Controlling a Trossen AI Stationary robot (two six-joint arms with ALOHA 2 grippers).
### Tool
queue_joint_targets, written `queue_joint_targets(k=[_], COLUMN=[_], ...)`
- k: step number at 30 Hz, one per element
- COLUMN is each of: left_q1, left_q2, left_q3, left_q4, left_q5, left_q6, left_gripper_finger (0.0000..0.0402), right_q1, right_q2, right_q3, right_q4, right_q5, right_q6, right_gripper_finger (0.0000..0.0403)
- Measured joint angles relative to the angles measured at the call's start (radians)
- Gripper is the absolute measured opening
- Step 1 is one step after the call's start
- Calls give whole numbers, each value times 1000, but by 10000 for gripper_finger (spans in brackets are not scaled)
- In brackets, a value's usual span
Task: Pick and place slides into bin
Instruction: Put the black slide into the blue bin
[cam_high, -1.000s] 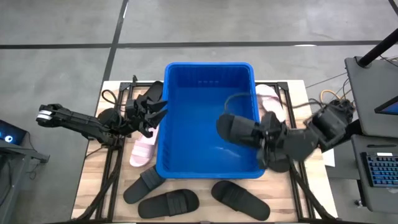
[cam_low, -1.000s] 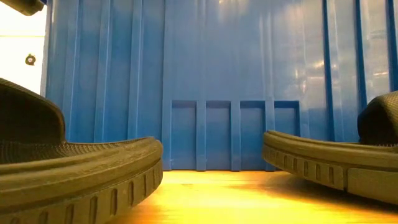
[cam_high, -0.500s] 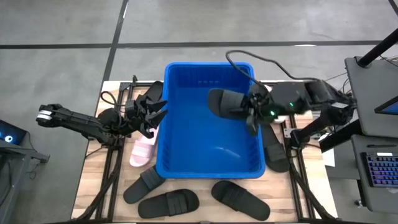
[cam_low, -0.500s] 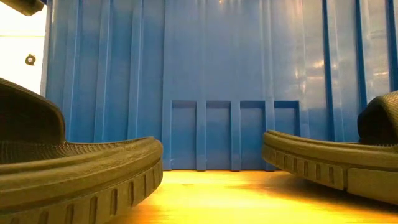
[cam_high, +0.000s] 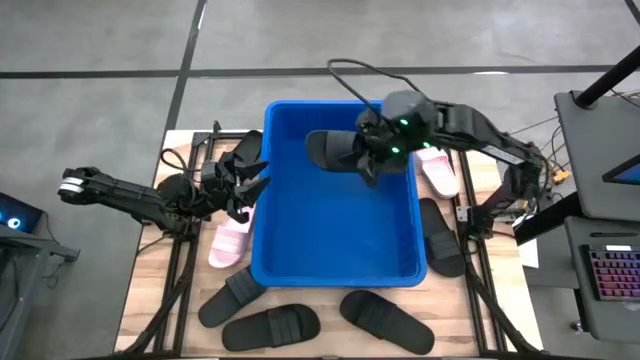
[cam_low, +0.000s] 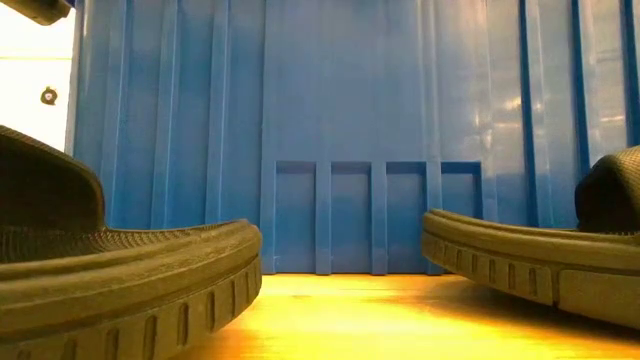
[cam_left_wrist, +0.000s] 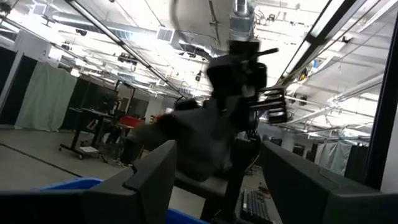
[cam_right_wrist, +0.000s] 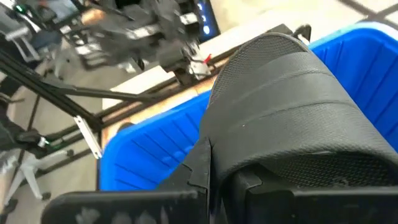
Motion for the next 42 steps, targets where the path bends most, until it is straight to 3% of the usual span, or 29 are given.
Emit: queue_joint_targets(k=[7,11,17,30,35,42], left_q1=[0,0,0,0,0,0], left_q2=[-43,-67,-103,-121,-106,-108], left_q3=[0,-1,-6,-14,-14,-14], left_q4=[1,1,0,-7,-7,-6], left_q5=[0,0,0,0,0,0], left_q6=[32,122,133,133,132,131], left_gripper_finger=[217,217,217,217,217,217], right_q1=[-123,-162,-214,-340,-354,-356], right_q2=[99,155,228,351,423,488], right_q3=[0,0,0,-1,-1,8], right_q4=[31,65,138,127,124,133], right_q5=[-151,-213,-339,-363,-432,-439], right_q6=[-88,-124,-129,-161,-173,-210], right_gripper_finger=[11,11,11,11,11,11])
